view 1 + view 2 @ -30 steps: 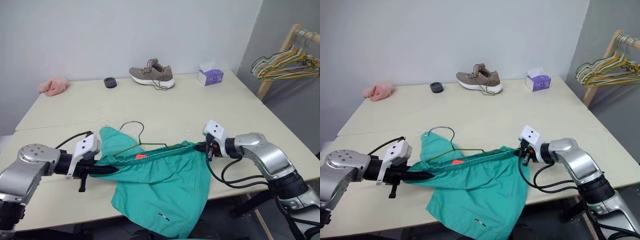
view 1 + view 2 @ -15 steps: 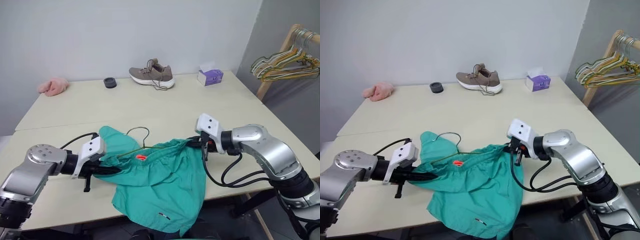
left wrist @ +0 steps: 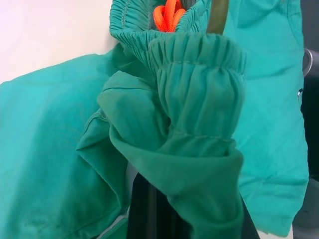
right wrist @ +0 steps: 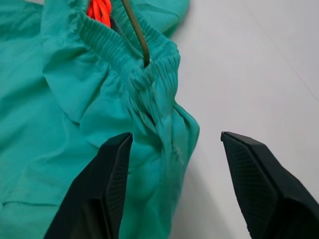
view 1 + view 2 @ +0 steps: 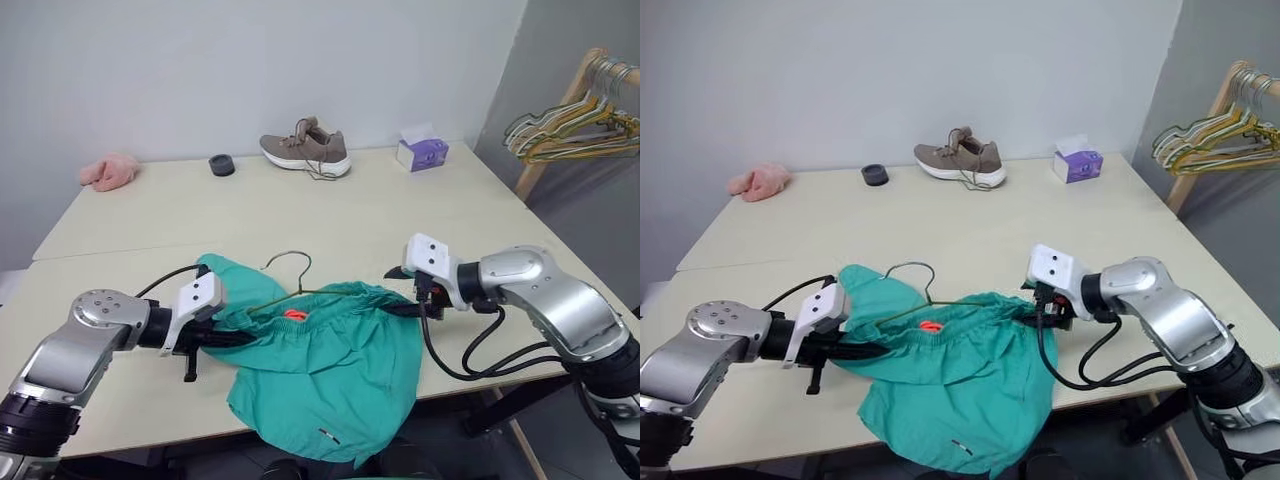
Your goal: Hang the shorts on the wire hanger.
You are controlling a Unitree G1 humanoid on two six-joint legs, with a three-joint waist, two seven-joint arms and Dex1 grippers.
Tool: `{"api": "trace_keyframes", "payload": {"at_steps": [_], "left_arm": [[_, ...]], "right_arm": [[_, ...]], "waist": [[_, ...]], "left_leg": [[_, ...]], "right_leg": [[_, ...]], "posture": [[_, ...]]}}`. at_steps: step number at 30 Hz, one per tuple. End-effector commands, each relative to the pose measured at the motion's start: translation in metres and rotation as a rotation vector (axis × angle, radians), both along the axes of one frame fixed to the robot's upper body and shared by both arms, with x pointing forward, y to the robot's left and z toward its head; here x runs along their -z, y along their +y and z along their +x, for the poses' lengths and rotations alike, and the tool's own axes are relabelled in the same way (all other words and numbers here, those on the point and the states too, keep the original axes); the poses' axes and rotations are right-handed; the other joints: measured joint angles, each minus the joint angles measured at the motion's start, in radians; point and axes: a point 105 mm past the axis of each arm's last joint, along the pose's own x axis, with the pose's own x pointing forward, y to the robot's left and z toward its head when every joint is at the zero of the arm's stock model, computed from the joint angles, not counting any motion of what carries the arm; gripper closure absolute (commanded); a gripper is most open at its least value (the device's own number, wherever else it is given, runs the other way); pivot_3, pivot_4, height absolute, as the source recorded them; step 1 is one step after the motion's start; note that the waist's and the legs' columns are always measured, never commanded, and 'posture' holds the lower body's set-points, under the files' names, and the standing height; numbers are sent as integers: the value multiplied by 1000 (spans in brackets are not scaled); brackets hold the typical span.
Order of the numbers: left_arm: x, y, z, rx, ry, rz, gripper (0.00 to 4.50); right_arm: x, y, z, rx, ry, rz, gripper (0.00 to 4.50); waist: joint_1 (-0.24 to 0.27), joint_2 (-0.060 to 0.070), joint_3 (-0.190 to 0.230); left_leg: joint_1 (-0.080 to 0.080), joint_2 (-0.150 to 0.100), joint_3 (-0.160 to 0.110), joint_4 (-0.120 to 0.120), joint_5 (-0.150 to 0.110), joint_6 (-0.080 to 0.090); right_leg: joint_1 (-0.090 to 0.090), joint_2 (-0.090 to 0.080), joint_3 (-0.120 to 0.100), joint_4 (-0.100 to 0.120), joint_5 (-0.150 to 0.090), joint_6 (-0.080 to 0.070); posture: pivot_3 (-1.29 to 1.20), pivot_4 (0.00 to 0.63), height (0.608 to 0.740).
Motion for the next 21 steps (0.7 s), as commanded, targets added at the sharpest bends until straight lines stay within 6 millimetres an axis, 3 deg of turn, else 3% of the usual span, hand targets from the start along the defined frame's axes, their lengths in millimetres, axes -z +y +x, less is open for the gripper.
{"api": "trace_keyframes", "payload": {"at_steps": [1, 9, 12, 19, 21], "left_arm": [[-12, -12, 2, 36, -41, -34, 4500], [-14, -17, 4, 58, -44, -35, 4500], [-13, -14, 2, 62, -41, -32, 4500], [-1, -5, -1, 52, -31, -16, 4500], [2, -2, 2, 27, -31, -17, 4500]], "right_arm": [[0, 11, 0, -49, -37, 1, 1505], [23, 31, 4, -221, -24, -106, 1505], [21, 35, 7, -265, -27, -114, 2058], [17, 38, 4, -321, -21, -119, 4402], [16, 37, 3, -324, -12, -115, 4455]], "waist": [[-3, 0, 0], [-3, 0, 0], [-3, 0, 0], [1, 0, 0], [1, 0, 0]], "left_leg": [[0, 0, 0, 0, 0, 0], [0, 0, 1, 0, 0, 0], [0, 0, 0, 0, 0, 0], [0, 0, -1, 0, 0, 0], [0, 0, -1, 0, 0, 0]], "right_leg": [[0, 0, 0, 0, 0, 0], [0, 0, 0, 0, 0, 0], [0, 0, 0, 0, 0, 0], [0, 0, -1, 0, 0, 0], [0, 0, -1, 0, 0, 0]], "posture": [[-162, 0, 740], [-157, 0, 740], [-149, 0, 740], [-144, 0, 740], [-144, 0, 740]]}}
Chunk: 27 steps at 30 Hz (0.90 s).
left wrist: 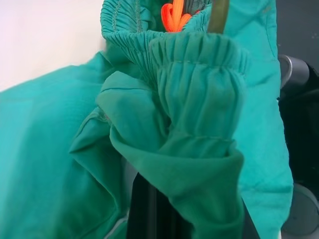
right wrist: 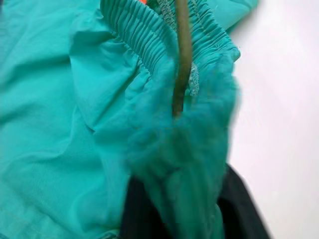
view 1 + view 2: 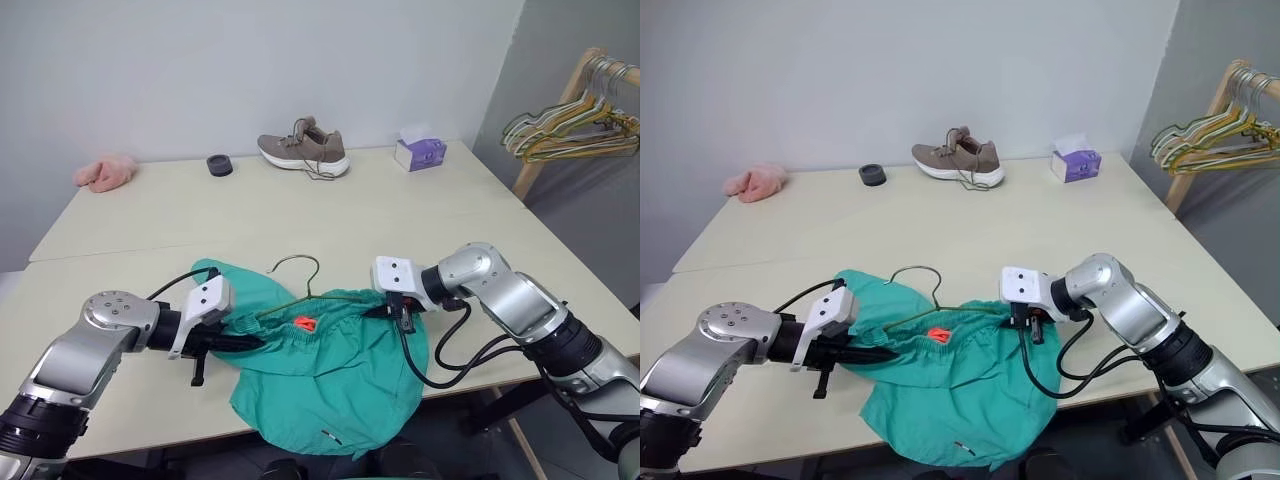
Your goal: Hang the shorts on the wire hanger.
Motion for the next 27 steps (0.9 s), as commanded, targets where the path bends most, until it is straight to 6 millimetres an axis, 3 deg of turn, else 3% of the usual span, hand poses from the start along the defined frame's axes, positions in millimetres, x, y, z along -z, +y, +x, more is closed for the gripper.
{"api": "trace_keyframes", "payload": {"at_steps": [1, 3, 12, 16, 19, 22, 24, 27], "left_arm": [[0, 7, 9, -46, -35, 4, 4500], [0, 9, 14, -69, -54, 0, 4500], [-18, 19, 34, -210, -168, -113, 1956], [-29, 35, 37, -308, -188, -146, 1956], [-35, 52, 42, -415, -208, -164, 1956], [-46, 57, 52, -507, -244, -244, 1956], [-51, 48, 59, -520, -260, -291, 1956], [-53, 19, 64, -455, -271, -321, 1376]], "right_arm": [[-15, 2, 1, -22, -35, 26, 4455], [-16, 1, -1, -20, -27, 28, 4455], [-15, -18, 0, 132, 68, 74, 4500], [-11, -36, 6, 270, 120, 104, 4500], [-8, -60, 12, 429, 159, 142, 4500], [-8, -84, 18, 603, 186, 193, 4500], [-9, -101, 20, 727, 202, 238, 4500], [-11, -125, 20, 909, 215, 292, 4500]], "waist": [[0, 0, 0], [1, 0, 0], [0, 0, 0], [0, 0, 0], [0, 0, 0], [1, 0, 0], [6, -2, -1], [8, -3, -2]], "left_leg": [[0, 0, 0, 0, 0, 0], [0, 0, 0, 0, 0, 0], [0, 0, -1, 0, 0, 0], [0, 0, -1, 0, 0, 0], [0, 0, -1, 0, 0, 0], [0, 0, 0, 0, 0, 0], [0, 0, -1, 1, 0, 0], [-1, -1, -1, 1, 0, 0]], "right_leg": [[0, 0, 0, 0, 0, 0], [0, 0, 0, 0, 0, 0], [0, -1, 0, 0, 0, 0], [0, -1, 0, 0, 0, 0], [0, -1, 0, 0, 0, 0], [0, -1, 0, 0, 0, 0], [1, -1, 0, 0, 0, 0], [2, -1, -1, 0, 0, 0]], "posture": [[-144, 0, 740], [-149, 0, 740], [-159, 0, 740], [-158, 0, 740], [-159, 0, 740], [-173, 0, 740], [-190, 0, 740], [-215, 0, 740]]}}
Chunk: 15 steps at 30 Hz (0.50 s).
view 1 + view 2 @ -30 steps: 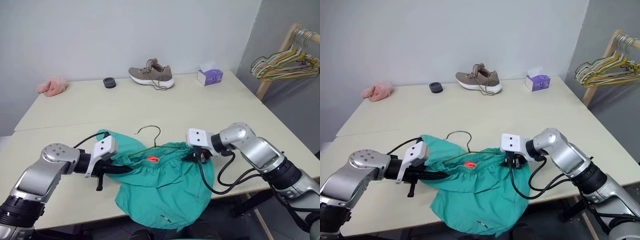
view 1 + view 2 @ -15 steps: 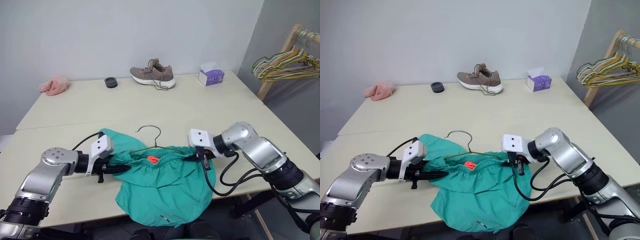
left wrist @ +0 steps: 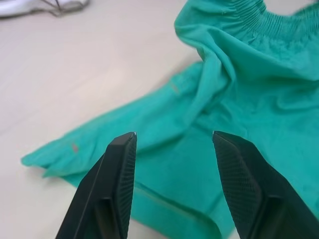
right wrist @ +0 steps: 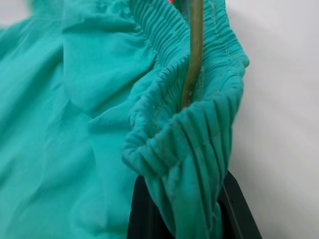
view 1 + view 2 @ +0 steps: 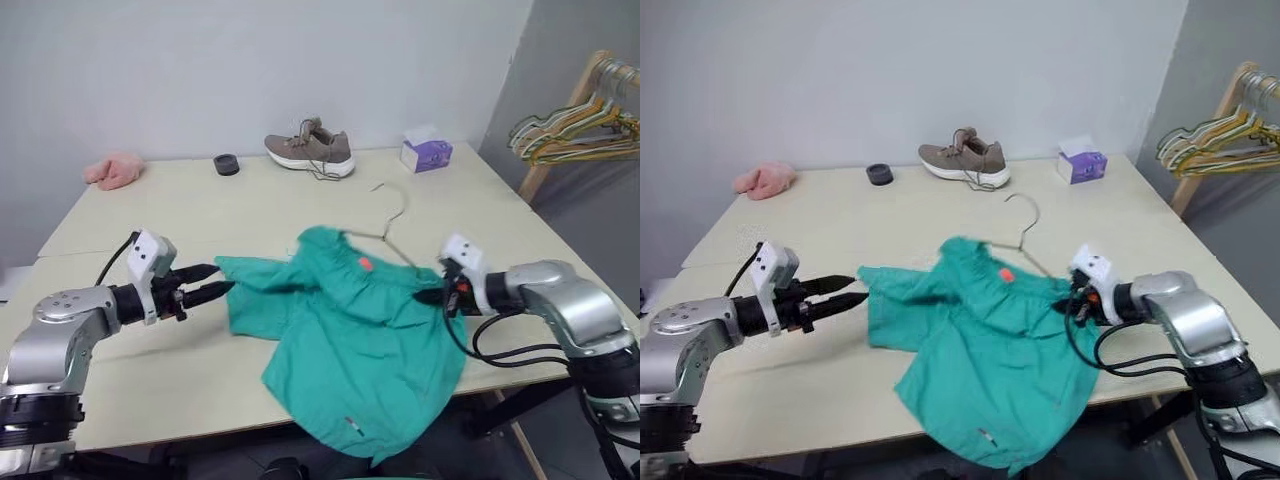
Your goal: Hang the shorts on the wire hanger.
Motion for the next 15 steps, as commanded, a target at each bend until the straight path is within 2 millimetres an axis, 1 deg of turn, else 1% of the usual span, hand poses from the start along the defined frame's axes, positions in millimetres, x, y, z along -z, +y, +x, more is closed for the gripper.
{"api": "trace_keyframes", "payload": {"at_steps": [1, 4, 5, 7, 9, 11, 13, 14, 15], "left_arm": [[-18, -38, 5, 103, -70, -24, 1125], [-23, -76, 3, 225, -71, -73, 138], [-26, -88, 4, 260, -84, -77, 42], [-32, -109, 4, 312, -97, -104, 42], [-40, -134, 1, 384, -121, -132, 42], [-46, -153, -1, 440, -135, -151, 42], [-49, -168, -4, 495, -154, -142, 42], [-52, -175, -4, 518, -165, -147, 42], [-55, -179, -4, 534, -173, -155, 42]], "right_arm": [[-16, -26, 2, 195, -33, 42, 4500], [-19, -53, -4, 359, -20, 55, 4500], [-20, -64, -8, 414, -19, 56, 4500], [-21, -82, -17, 511, -17, 55, 4500], [-20, -104, -29, 616, -12, 38, 4500], [-21, -124, -40, 714, -14, 18, 4500], [-23, -152, -49, 867, -42, -32, 4500], [-25, -170, -55, 958, -58, -60, 4500], [-26, -184, -60, 1023, -70, -90, 4500]], "waist": [[-2, 0, 0], [-9, 0, 0], [-12, 0, 0], [-20, 0, 0], [-29, 1, -1], [-42, 2, -1], [-63, 3, -2], [-71, 4, -2], [-80, 5, -3]], "left_leg": [[0, 0, 0, 0, 0, 0], [0, -1, 2, 0, 0, 0], [-1, -1, 2, 0, 0, 0], [0, -1, 3, 0, 0, 0], [0, 0, 3, 0, 0, 0], [0, 0, 3, 0, 0, 0], [0, -1, 4, 0, 0, 0], [0, -1, 5, 0, 0, 0], [0, -1, 5, 1, 0, 0]], "right_leg": [[0, 0, 0, 0, 0, 0], [0, 0, 2, 0, 1, -1], [0, 0, 2, 0, 1, 0], [0, 0, 2, 0, 0, 1], [0, 1, 3, 0, 0, 1], [0, 1, 3, 0, 0, 1], [0, 1, 4, 0, 0, 2], [0, 2, 4, 0, 0, 2], [1, 2, 5, 0, 1, 2]], "posture": [[-222, 0, 740], [-261, 0, 740], [-270, 0, 740], [-299, 0, 740], [-321, 0, 740], [-333, 0, 740], [-355, 0, 740], [-361, 0, 740], [-361, 0, 740]]}}
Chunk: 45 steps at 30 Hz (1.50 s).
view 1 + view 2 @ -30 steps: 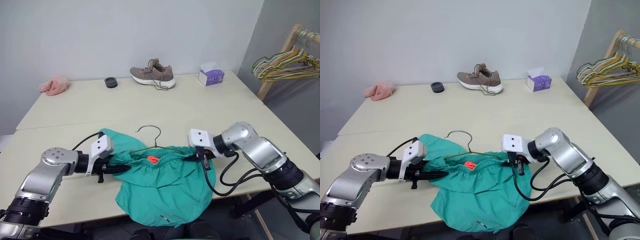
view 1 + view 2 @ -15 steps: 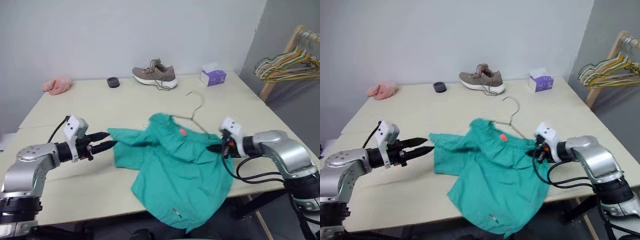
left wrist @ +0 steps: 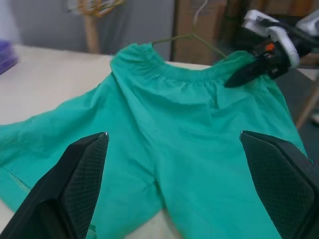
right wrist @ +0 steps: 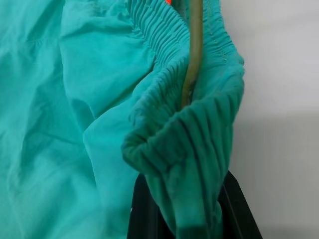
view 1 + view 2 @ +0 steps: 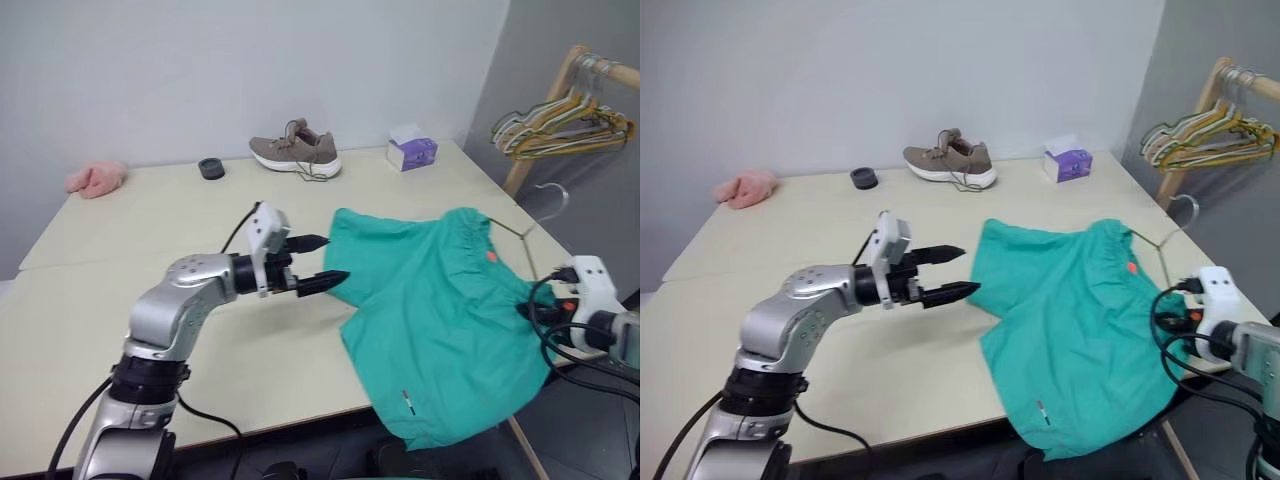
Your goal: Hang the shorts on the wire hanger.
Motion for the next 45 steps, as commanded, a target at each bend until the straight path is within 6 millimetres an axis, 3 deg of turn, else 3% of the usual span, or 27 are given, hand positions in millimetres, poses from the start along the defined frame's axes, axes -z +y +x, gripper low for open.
{"api": "trace_keyframes", "payload": {"at_steps": [1, 8, 14, 20, 26, 34, 40, 45], "left_arm": [[-20, -18, -3, 70, -79, -28, 42], [-29, -44, -2, 125, -158, -22, 42], [-40, -60, -3, 164, -189, -40, 42], [-52, -68, -10, 193, -245, -71, 42], [-54, -71, -18, 235, -254, -87, 42], [-54, -75, -25, 279, -338, -46, 42], [-52, -77, -26, 292, -338, -42, 42], [-52, -77, -25, 292, -336, -41, 0]], "right_arm": [[-27, -56, -16, 266, -77, -151, 4500], [-71, -119, -30, 596, -211, -307, 4500], [-112, -132, -14, 622, -330, -412, 4500], [-133, -146, 2, 655, -368, -405, 4500], [-122, -152, 12, 706, -296, -214, 4500], [-94, -135, 15, 681, -160, -48, 4500], [-94, -124, 20, 635, -204, -8, 4500], [-109, -123, 20, 667, -318, -11, 2913]], "waist": [[-19, 3, -2], [-94, 11, -7], [-135, 12, -8], [-145, 12, -8], [-154, 12, -7], [-153, 12, -7], [-153, 11, -7], [-154, 12, -7]], "left_leg": [[0, 0, 1, 0, 0, 0], [1, 0, 5, -2, 0, 0], [1, 0, 6, -3, 0, 0], [1, 0, 6, -3, 0, 0], [2, 0, 9, -3, 0, 0], [3, 0, 15, -3, -1, 1], [3, 0, 16, -3, -1, 2], [3, 0, 17, -3, -1, 2]], "right_leg": [[0, 0, 0, 0, 0, 0], [2, 6, 1, -1, -2, 3], [2, 6, 3, -2, -4, 4], [3, 6, 4, -3, -4, 5], [3, 6, 11, -3, -4, 5], [3, 6, 16, -3, -4, 6], [2, 6, 18, -4, -4, 7], [2, 6, 19, -4, -4, 7]], "posture": [[-361, 0, 740], [-399, 0, 740], [-392, 0, 740], [-377, 0, 740], [-368, 0, 740], [-360, 0, 740], [-364, 0, 740], [-366, 0, 740]]}}
